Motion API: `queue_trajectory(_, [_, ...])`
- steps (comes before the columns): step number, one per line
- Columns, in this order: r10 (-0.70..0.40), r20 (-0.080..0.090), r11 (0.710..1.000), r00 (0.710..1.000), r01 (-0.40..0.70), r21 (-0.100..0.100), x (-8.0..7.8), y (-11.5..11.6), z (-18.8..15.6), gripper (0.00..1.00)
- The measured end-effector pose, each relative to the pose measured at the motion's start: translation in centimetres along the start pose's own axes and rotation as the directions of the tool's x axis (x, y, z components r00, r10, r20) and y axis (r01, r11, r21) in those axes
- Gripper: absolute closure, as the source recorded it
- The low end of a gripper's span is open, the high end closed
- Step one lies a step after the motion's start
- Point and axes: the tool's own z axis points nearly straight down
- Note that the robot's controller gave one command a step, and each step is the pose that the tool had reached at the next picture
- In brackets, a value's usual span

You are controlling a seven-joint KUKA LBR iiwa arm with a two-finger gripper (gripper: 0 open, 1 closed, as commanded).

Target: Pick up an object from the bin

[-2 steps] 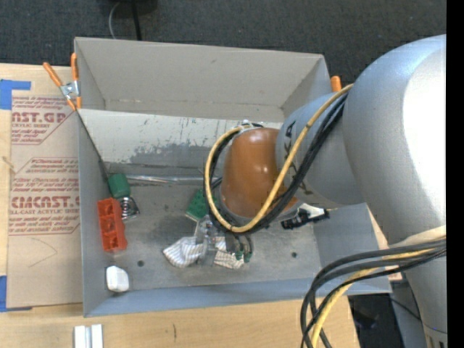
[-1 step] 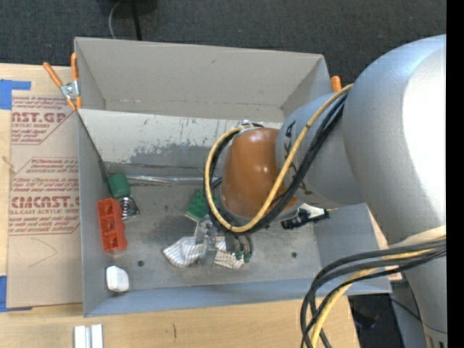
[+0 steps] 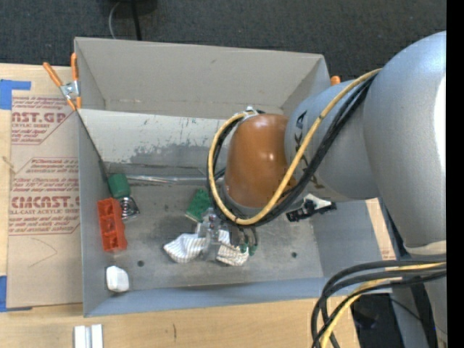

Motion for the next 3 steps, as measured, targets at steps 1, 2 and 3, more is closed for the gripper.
queue_trajectory(1, [-0.007,0.011,1.0,1.0,0.007,-0.003,-0.8,-0.5,1.2,0.0])
queue_trajectory(2, [-0.008,0.021,1.0,1.0,0.008,-0.006,-1.4,-0.9,3.9,1.0])
queue_trajectory(3, [-0.008,0.021,1.0,1.0,0.008,-0.006,-1.4,-0.9,3.9,1.0])
